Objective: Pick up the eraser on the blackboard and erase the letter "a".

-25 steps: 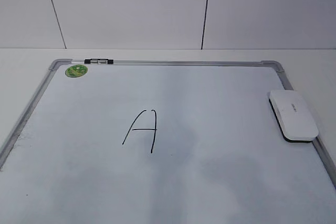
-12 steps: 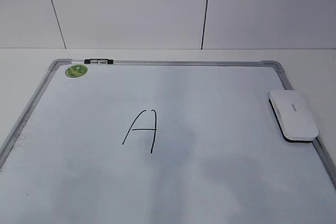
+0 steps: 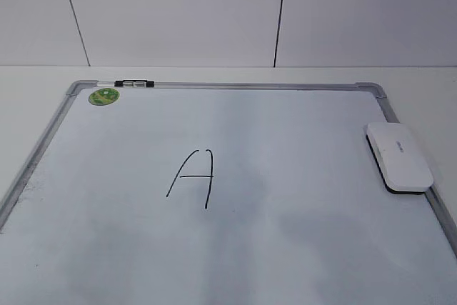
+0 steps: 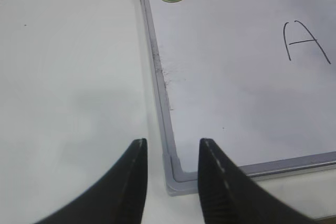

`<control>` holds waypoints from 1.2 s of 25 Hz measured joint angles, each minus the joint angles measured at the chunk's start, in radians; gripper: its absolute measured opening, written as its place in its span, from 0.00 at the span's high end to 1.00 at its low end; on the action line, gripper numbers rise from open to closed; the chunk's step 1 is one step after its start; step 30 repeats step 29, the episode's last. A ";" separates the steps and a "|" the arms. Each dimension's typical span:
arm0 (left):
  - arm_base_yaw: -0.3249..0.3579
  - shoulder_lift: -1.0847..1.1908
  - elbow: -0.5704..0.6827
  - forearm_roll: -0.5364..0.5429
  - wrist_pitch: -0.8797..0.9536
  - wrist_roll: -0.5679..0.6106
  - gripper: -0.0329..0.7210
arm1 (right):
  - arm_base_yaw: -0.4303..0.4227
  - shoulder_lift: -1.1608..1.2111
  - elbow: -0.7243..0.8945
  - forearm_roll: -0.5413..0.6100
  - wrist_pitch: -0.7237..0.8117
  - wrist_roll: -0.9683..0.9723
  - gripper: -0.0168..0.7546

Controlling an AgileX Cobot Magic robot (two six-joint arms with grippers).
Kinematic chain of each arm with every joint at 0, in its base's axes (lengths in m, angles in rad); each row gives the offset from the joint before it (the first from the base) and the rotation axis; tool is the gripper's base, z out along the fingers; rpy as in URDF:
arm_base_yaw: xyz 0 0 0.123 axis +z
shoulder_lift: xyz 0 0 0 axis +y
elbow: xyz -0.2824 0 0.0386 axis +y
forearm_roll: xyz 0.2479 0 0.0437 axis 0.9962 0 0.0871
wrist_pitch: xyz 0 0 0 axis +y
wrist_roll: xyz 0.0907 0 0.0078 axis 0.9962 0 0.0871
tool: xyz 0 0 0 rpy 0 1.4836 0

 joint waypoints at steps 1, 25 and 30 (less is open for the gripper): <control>0.006 0.000 0.000 0.000 0.000 0.000 0.63 | -0.011 0.000 0.000 0.000 0.000 0.000 0.28; 0.019 0.000 0.000 0.000 0.000 0.000 0.63 | -0.055 0.000 0.000 0.000 0.000 0.000 0.28; 0.019 0.000 0.000 0.000 0.000 0.000 0.63 | -0.055 0.000 0.000 0.000 0.000 0.000 0.28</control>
